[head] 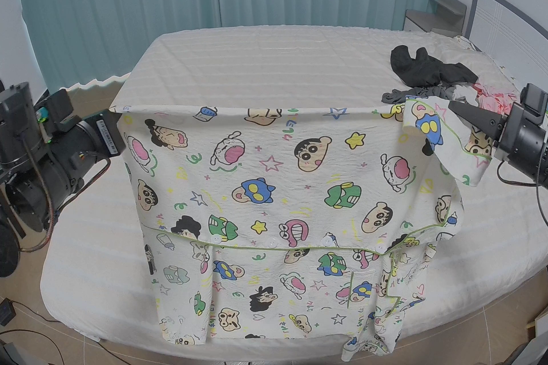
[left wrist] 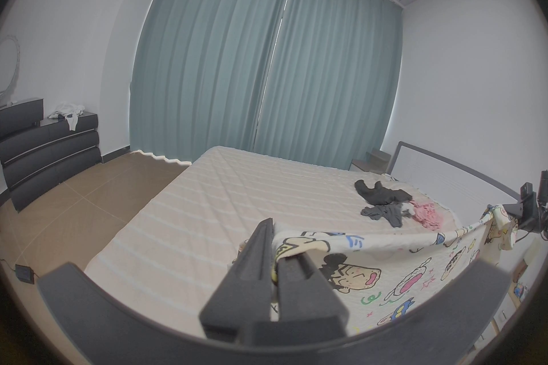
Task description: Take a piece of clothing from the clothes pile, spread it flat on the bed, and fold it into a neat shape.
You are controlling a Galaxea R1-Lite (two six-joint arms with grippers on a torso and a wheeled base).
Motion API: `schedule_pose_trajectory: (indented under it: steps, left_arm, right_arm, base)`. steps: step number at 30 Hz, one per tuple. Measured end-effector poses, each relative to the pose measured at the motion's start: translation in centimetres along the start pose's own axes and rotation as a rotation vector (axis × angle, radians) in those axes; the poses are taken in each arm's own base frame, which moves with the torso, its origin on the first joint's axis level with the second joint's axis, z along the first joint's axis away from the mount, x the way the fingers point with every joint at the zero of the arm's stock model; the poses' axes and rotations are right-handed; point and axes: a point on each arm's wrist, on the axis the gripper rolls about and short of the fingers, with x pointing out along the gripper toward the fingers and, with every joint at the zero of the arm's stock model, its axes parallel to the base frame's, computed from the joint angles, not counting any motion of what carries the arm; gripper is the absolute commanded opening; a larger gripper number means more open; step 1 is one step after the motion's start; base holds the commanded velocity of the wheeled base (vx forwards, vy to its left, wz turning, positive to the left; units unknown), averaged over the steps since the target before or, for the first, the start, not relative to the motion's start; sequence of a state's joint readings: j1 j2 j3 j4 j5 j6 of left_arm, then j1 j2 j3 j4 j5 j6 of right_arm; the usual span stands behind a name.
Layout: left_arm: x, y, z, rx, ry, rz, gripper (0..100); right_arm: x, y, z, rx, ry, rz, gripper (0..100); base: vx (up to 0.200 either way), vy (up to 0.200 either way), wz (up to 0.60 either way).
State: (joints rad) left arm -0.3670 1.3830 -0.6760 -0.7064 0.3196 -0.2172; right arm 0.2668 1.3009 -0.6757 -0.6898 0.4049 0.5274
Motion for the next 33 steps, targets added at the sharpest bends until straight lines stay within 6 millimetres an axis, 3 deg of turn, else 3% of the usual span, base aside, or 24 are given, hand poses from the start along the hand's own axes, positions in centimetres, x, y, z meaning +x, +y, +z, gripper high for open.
schedule_pose_trajectory:
  steps: [3,19,33]
  left_arm:
    - [1.9,-0.1,-0.8,0.003,0.008,0.017,0]
    - [12.5,1.7,-7.4,0.025,0.07,0.136,0]
    - [21.6,3.2,-11.6,0.021,0.034,0.232,0]
  right_arm:
    - [1.5,-1.1,-0.2,0.004,0.008,-0.015,0]
    - [9.9,-8.0,-3.1,0.027,0.015,-0.143,0]
    - [16.5,-13.4,-4.6,0.015,-0.069,-0.248,0]
  base:
    - [0.2,0.0,0.0]
    - [0.0,0.0,0.0]
    - [0.0,0.0,0.0]
